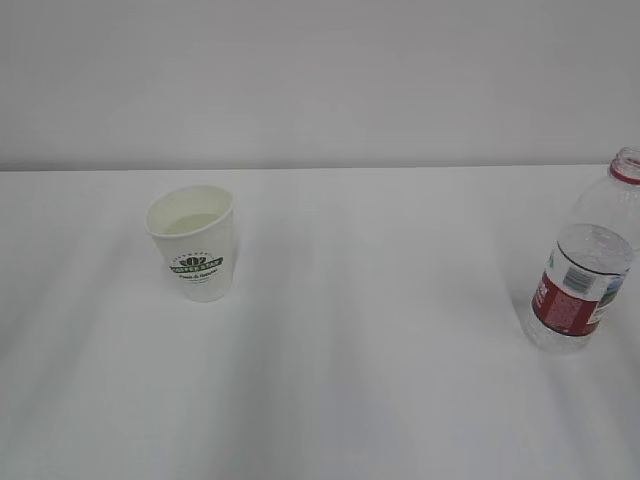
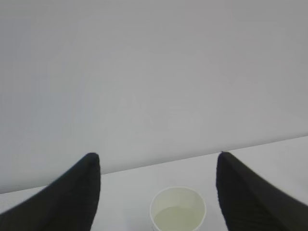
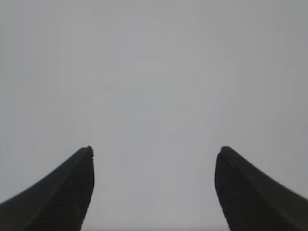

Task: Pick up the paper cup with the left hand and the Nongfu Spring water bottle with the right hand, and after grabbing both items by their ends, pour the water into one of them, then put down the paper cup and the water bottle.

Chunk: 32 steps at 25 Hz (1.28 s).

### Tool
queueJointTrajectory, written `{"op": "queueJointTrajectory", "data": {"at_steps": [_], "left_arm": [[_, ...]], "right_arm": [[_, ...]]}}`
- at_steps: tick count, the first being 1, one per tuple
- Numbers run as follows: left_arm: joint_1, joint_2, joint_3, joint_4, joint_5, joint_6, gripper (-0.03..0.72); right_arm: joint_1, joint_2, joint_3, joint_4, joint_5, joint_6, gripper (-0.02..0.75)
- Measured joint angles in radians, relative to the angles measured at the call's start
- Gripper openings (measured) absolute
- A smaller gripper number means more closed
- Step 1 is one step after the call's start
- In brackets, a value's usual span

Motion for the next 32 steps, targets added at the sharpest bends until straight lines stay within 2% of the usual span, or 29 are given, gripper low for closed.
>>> {"op": "queueJointTrajectory", "data": {"at_steps": [10,26,32], "left_arm": [[0.0,-0.123,0.0,0.0,0.162,0.0,0.518],[0.0,-0.475,0.0,-0.002,0.597,0.006,0.512],[0.0,-0.493,-0.082,-0.007,0.778,0.079,0.506]], "right_arm": [[0.0,-0.016,-0.144,-0.045,0.343,0.0,0.589],[0.0,-0.154,-0.191,-0.125,0.629,0.0,0.589],[0.0,-0.227,-0.196,-0.139,0.78,0.0,0.589]]}}
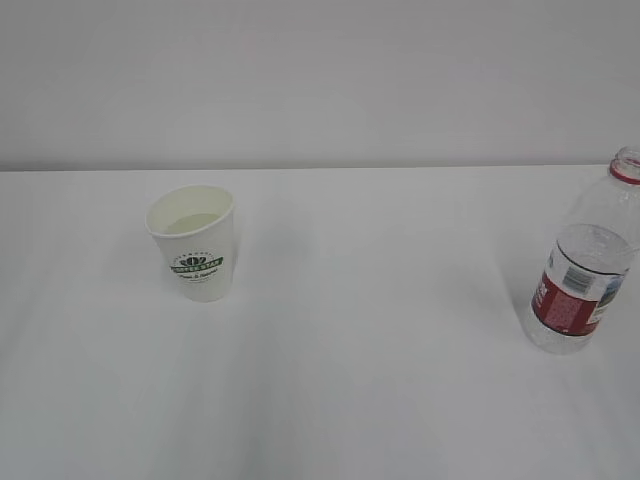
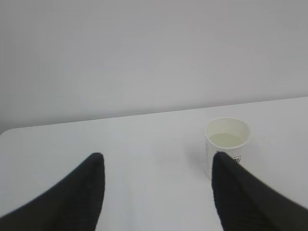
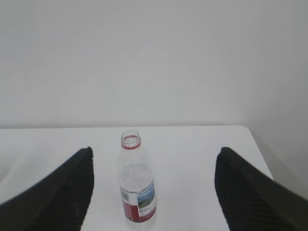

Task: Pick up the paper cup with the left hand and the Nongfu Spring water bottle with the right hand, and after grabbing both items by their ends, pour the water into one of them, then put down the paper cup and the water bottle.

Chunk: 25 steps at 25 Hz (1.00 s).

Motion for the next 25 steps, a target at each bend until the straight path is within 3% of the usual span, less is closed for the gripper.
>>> {"op": "queueJointTrajectory", "data": {"at_steps": [8,13,19,25], "left_arm": [[0.0,-0.01,-0.083,-0.022,0.231,0.093,0.505],[0.0,-0.02,-0.113,-0.162,0.411,0.201,0.503],[0.0,-0.066,-0.115,-0.326,0.525,0.289,0.499],[0.0,-0.146,-0.115,-0.35,0.602,0.295,0.482]], "right_arm": [[0.0,-0.084,-0.003,0.0,0.256,0.0,0.589],[0.0,-0.152,-0.003,0.0,0.376,0.0,0.589],[0.0,-0.206,-0.005,-0.001,0.39,0.0,0.589],[0.0,-0.234,-0.007,-0.002,0.392,0.0,0.589]]}}
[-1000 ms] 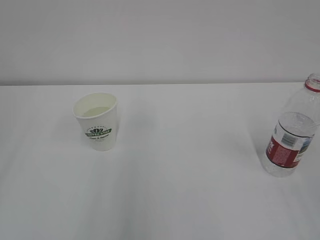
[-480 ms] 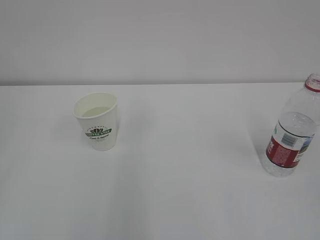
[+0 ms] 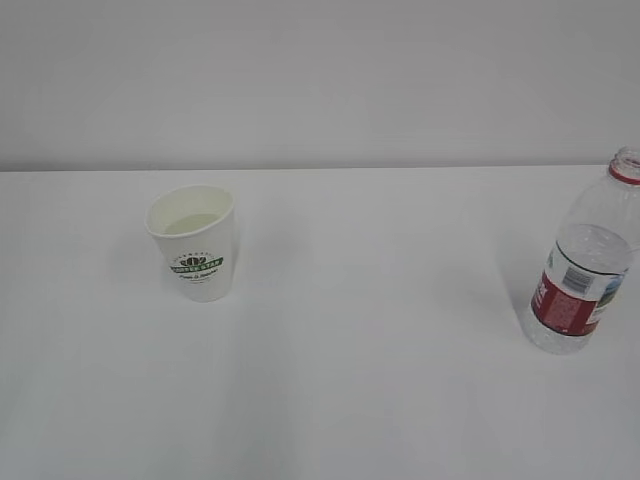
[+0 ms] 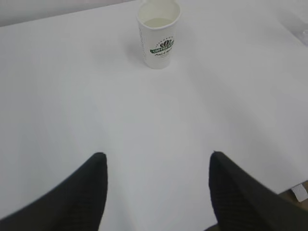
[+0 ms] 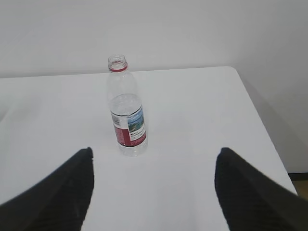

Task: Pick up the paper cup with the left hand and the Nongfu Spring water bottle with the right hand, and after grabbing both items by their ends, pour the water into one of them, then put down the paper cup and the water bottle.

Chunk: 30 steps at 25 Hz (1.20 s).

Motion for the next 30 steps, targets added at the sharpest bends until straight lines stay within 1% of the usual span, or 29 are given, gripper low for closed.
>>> {"op": "queueJointTrajectory", "data": {"at_steps": [7,12,18,24,30], "left_arm": [[0.0,-0.094,-0.002,-0.003,0.053,0.0,0.478],[0.0,-0.104,0.004,-0.025,0.095,0.0,0.476],[0.0,-0.104,0.014,-0.031,0.095,0.0,0.475],[0.0,-0.104,0.062,-0.031,0.095,0.0,0.475],[0.0,-0.104,0.073,-0.015,0.044,0.0,0.475]], "right_arm": [[0.0,-0.002,0.0,0.0,0.0,0.0,0.588],[0.0,-0.002,0.007,0.0,0.0,0.0,0.588],[0.0,-0.002,0.046,0.0,0.0,0.0,0.588],[0.0,-0.002,0.104,0.0,0.0,0.0,0.588],[0.0,-0.002,0.189,0.0,0.0,0.0,0.588]]}}
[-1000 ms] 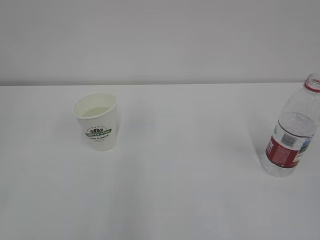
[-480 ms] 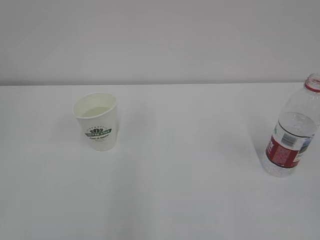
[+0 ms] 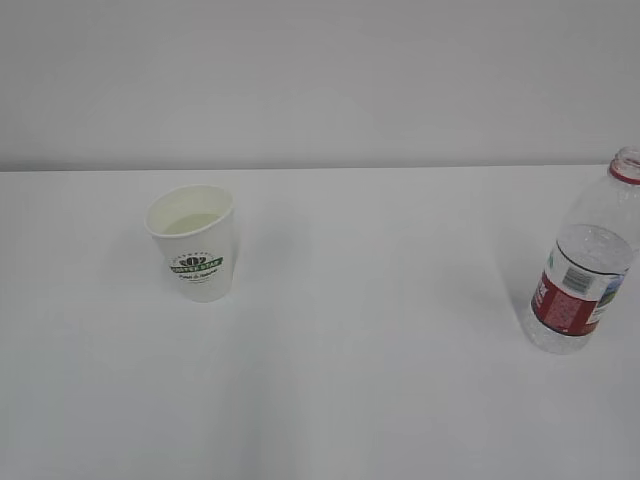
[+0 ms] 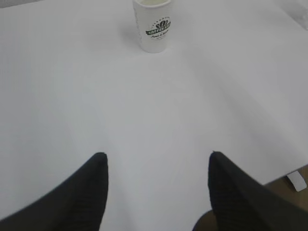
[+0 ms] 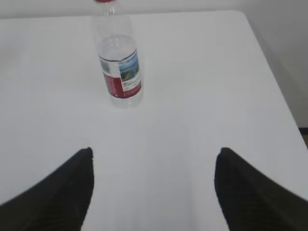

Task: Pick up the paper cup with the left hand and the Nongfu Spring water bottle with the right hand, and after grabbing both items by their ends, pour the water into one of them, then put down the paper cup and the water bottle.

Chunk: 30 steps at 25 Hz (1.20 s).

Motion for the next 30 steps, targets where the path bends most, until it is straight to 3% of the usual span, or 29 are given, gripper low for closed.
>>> {"op": "queueJointTrajectory", "data": {"at_steps": [6,30], "left_arm": [[0.0,0.0,0.002,0.008,-0.001,0.0,0.475],[0.0,0.0,0.002,0.01,-0.001,0.0,0.463]], "right_arm": [[0.0,0.0,0.071,0.0,0.0,0.0,0.594],[0.0,0.0,0.089,0.003,-0.061,0.0,0.589]]}}
